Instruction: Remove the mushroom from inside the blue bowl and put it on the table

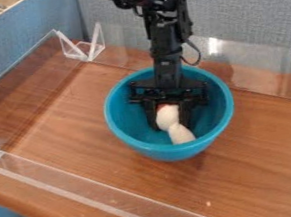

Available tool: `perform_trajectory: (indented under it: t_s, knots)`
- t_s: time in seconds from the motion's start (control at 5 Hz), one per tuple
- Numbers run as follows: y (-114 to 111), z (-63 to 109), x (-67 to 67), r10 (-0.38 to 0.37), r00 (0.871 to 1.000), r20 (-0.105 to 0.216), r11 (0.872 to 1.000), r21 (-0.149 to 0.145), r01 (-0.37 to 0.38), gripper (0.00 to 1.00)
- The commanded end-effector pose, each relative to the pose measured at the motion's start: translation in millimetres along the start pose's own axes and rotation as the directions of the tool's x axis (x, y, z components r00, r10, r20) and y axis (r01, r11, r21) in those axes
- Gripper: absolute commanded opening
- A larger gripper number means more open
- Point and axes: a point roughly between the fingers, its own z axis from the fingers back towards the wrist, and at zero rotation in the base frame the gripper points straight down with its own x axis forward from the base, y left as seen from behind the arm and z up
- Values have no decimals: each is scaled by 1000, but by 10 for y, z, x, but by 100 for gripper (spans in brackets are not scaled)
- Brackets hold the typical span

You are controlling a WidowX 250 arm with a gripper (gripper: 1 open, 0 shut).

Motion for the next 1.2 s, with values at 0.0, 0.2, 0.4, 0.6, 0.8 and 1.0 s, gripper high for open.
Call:
perform_trajectory:
  t_s: [0.0,0.2,0.4,0.6,0.8,1.0]
  knots:
    - [164,101,-23,46,999,12,999,-5,-46,0]
    - [211,126,-97,38,999,12,999,-8,-38,0]
    - [255,139,-168,31,999,12,999,-9,-31,0]
    - [293,142,-225,28,1000,10,1000,-9,-28,0]
    - [329,115,-265,62,998,11,998,-18,-62,0]
    - [358,84,-306,94,996,11,995,-25,-94,0]
